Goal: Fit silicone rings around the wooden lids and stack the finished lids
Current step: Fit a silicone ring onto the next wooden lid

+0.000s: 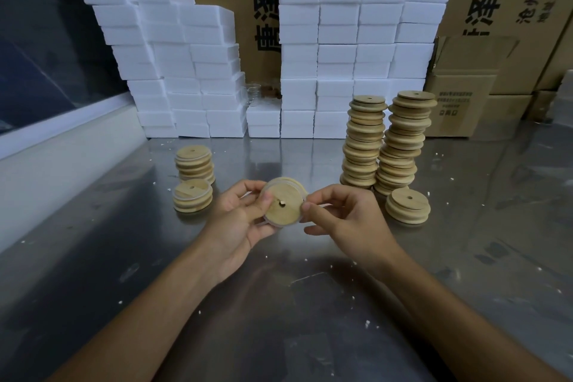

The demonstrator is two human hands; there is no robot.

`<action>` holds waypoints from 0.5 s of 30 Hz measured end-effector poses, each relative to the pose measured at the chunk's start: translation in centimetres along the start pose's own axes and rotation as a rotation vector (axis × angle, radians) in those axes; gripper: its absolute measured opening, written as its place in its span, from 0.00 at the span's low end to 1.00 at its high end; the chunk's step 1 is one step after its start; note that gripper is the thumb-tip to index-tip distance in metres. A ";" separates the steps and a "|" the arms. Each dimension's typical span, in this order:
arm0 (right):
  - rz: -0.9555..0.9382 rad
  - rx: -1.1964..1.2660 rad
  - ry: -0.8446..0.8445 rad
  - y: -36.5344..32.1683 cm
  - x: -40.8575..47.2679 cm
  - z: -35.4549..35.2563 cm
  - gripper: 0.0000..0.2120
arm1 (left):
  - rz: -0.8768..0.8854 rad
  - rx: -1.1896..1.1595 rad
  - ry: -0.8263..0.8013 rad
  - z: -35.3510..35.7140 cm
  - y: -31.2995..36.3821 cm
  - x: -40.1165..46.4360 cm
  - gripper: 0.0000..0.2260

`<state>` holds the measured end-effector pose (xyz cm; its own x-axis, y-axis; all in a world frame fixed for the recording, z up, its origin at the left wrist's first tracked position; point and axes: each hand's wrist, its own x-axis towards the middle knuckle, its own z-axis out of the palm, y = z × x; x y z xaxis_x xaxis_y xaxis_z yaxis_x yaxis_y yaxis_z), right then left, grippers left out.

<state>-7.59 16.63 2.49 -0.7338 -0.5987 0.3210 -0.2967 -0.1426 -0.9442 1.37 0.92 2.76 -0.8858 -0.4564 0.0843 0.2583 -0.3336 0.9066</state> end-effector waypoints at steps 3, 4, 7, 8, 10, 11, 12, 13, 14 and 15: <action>0.002 0.003 0.032 0.2 0.1 0.0 0.02 | 0.073 0.157 0.056 0.0 -0.3 -0.2 0.04; -0.008 -0.010 0.049 0.3 0.1 0.0 0.02 | 0.131 0.244 0.087 0.0 -0.3 -0.3 0.05; -0.070 -0.132 0.087 0.5 0.1 0.0 0.02 | 0.265 0.408 0.137 0.0 -0.4 -0.3 0.05; -0.101 -0.192 0.090 0.5 0.0 0.0 0.02 | 0.286 0.434 0.147 0.1 -0.4 -0.3 0.06; -0.165 -0.265 0.091 0.5 -0.1 0.0 0.02 | 0.307 0.480 0.150 0.0 -0.4 -0.3 0.08; -0.192 -0.278 0.089 0.4 -0.2 -0.1 0.03 | 0.321 0.528 0.139 -0.1 -0.3 -0.3 0.09; -0.217 -0.295 0.079 0.3 -0.3 -0.1 0.03 | 0.341 0.592 0.122 -0.1 -0.3 -0.3 0.09; -0.242 -0.321 0.065 0.2 -0.3 0.0 0.03 | 0.364 0.655 0.104 -0.1 -0.3 -0.3 0.09; -0.270 -0.353 0.050 0.1 -0.4 0.0 0.03 | 0.393 0.697 0.087 0.0 -0.3 -0.4 0.09; -0.300 -0.385 0.038 0.0 -0.5 0.2 0.03 | 0.421 0.717 0.063 0.2 -0.3 -0.5 0.09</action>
<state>-7.14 16.81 2.30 -0.6012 -0.5454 0.5841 -0.6976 0.0017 -0.7165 1.60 1.42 2.54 -0.7413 -0.4781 0.4711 0.2356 0.4719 0.8496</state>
